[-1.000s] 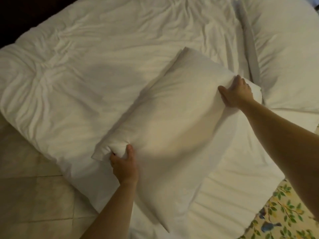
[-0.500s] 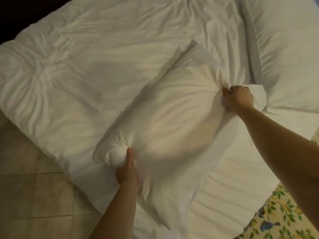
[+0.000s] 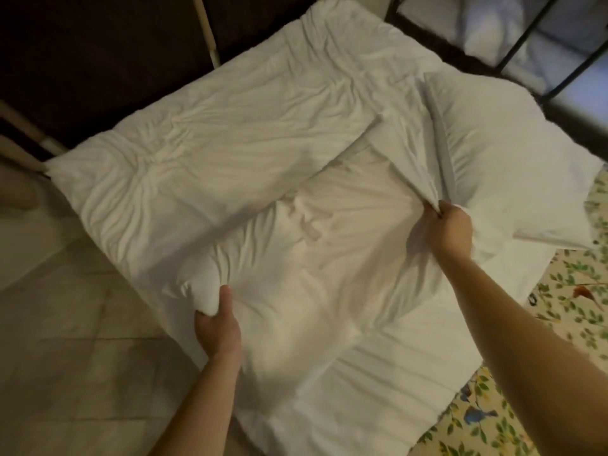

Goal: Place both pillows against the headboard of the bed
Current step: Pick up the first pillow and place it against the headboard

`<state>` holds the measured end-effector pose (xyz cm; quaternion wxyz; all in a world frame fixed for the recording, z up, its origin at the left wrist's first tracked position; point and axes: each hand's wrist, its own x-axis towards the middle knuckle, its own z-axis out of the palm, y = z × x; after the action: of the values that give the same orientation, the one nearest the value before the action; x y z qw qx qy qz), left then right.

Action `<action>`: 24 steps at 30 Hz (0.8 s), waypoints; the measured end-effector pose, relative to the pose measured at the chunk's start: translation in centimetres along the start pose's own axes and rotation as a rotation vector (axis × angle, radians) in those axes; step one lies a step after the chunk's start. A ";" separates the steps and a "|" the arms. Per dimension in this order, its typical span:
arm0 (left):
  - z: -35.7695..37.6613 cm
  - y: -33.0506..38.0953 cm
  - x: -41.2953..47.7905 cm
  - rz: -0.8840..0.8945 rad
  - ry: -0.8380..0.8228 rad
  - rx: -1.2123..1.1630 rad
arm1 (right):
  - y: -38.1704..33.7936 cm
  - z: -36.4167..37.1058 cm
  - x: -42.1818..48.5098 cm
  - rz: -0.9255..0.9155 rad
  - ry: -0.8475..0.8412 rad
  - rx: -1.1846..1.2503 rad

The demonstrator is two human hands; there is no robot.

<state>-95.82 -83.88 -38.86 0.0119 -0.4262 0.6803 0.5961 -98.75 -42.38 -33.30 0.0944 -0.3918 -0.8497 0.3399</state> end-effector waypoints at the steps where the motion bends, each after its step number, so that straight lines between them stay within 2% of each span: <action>1: -1.3 1.1 0.0 0.027 -0.009 -0.010 | -0.5 -0.7 -1.4 0.014 -0.005 0.023; 10: -12.0 10.5 3.5 0.205 -0.076 -0.112 | -9.2 -0.8 -11.6 0.080 -0.014 0.097; 24: -22.2 23.6 21.0 0.190 -0.112 -0.133 | -27.9 12.3 -17.9 0.086 0.002 0.159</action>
<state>-112.35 -115.72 -24.55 -0.0351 -0.3255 0.6748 0.6614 -108.73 -74.51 -22.46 0.1112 -0.4196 -0.8022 0.4099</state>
